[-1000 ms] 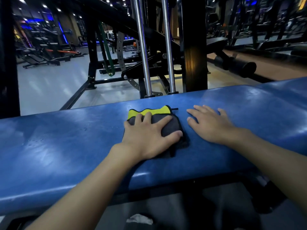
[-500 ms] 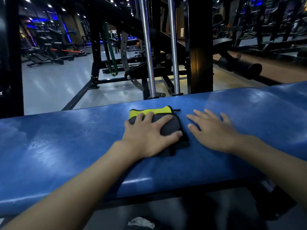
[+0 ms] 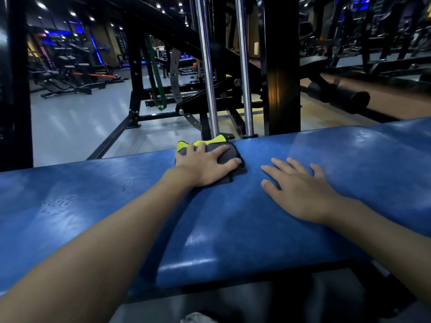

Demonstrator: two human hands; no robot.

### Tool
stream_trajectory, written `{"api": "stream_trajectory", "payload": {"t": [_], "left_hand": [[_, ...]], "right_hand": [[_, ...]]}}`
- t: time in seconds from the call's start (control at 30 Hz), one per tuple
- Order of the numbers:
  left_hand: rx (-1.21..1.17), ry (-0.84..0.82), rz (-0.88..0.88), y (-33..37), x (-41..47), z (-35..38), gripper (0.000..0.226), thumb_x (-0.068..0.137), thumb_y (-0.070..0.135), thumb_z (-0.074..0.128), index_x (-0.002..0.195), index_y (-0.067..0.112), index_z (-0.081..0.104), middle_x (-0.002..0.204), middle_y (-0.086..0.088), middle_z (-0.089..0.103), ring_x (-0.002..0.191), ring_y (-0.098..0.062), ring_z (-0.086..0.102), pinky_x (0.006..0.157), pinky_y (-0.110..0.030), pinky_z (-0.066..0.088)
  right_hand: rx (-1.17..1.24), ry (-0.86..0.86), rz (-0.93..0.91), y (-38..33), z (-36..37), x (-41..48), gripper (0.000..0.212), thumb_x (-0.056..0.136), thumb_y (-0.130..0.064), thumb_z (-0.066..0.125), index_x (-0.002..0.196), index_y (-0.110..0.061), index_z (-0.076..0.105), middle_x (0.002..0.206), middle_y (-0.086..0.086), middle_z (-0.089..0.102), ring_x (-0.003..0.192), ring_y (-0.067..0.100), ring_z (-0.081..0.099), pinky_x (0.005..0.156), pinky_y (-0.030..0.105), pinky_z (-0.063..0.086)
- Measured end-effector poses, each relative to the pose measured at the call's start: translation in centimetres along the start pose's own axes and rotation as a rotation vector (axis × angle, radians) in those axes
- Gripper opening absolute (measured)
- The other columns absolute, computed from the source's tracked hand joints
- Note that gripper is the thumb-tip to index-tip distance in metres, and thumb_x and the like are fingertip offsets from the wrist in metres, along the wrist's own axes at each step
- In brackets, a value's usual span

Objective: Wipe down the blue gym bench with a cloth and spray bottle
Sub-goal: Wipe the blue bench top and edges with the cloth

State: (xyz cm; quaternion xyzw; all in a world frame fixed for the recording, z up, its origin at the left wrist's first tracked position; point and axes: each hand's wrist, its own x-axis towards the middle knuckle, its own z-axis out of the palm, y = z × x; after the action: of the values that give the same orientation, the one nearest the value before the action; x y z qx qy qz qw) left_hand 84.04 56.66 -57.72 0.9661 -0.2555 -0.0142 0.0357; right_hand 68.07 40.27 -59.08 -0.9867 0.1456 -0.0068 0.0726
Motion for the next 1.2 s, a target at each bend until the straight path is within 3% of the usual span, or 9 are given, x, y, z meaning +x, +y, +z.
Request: {"api": "stream_trajectory", "payload": {"t": [0.3,0.47,0.6,0.73,0.83,1.03,1.2], "left_hand": [[0.084,0.065,0.102,1.1,-14.5,1.0,0.091,0.064,0.089,-0.005,0.148,0.059,0.01,0.156,-0.002,0.025,0.145,-0.027,0.017,0.112,-0.057,0.021],[0.028,0.084,0.073,1.8,-17.7,1.2,0.09,0.064,0.089,-0.003,0.147,0.057,0.009,0.161,0.0,0.013,0.15,-0.026,0.005,0.114,-0.063,0.015],[0.045,0.096,0.063,1.2,-15.0,1.2,0.09,0.062,0.091,-0.001,0.145,0.059,0.01,0.159,0.002,0.022,0.148,-0.027,0.014,0.11,-0.062,0.022],[0.022,0.059,0.052,-0.2,-9.7,0.7,0.087,0.061,0.093,0.0,0.142,0.064,0.014,0.156,0.003,0.027,0.145,-0.026,0.02,0.109,-0.061,0.025],[0.009,0.04,0.021,-1.1,-4.9,0.5,0.081,0.068,0.094,0.008,0.142,0.064,0.017,0.158,0.002,0.028,0.146,-0.027,0.021,0.108,-0.063,0.023],[0.008,-0.011,-0.049,-2.2,2.8,-0.6,0.072,0.078,0.092,0.017,0.144,0.063,0.019,0.157,-0.002,0.033,0.146,-0.031,0.024,0.109,-0.063,0.023],[0.035,0.003,-0.028,-2.2,1.9,-0.2,0.076,0.078,0.092,0.013,0.147,0.061,0.016,0.158,-0.004,0.03,0.147,-0.03,0.021,0.11,-0.062,0.022]], "right_hand": [[-0.005,0.008,0.004,-0.3,-0.3,-0.6,0.056,0.103,-0.054,0.019,0.156,-0.037,0.02,0.167,-0.008,0.01,0.153,0.019,0.004,0.12,0.057,0.002],[0.018,0.087,-0.043,-0.8,-1.0,-0.5,0.053,0.103,-0.052,0.026,0.151,-0.033,0.035,0.164,-0.007,0.022,0.152,0.017,0.012,0.119,0.057,0.003],[0.127,0.124,-0.074,-1.6,-1.1,0.4,0.051,0.104,-0.048,0.025,0.154,-0.036,0.028,0.163,-0.01,0.023,0.151,0.011,0.014,0.121,0.053,0.007],[0.031,-0.038,-0.077,-1.5,0.0,0.9,0.055,0.102,-0.057,0.019,0.155,-0.043,0.016,0.166,-0.013,0.005,0.153,0.013,-0.001,0.12,0.056,-0.003],[-0.006,-0.063,-0.085,-1.5,0.2,0.9,0.059,0.099,-0.062,0.013,0.155,-0.044,0.011,0.166,-0.014,-0.003,0.153,0.014,-0.007,0.12,0.056,-0.006],[-0.01,-0.045,-0.085,-1.7,0.2,0.8,0.059,0.099,-0.061,0.013,0.155,-0.044,0.011,0.166,-0.015,-0.004,0.153,0.012,-0.008,0.12,0.055,-0.004],[0.007,-0.044,-0.079,-1.6,0.3,0.8,0.058,0.099,-0.062,0.014,0.155,-0.045,0.011,0.166,-0.016,-0.003,0.153,0.011,-0.008,0.12,0.053,-0.005]]}}
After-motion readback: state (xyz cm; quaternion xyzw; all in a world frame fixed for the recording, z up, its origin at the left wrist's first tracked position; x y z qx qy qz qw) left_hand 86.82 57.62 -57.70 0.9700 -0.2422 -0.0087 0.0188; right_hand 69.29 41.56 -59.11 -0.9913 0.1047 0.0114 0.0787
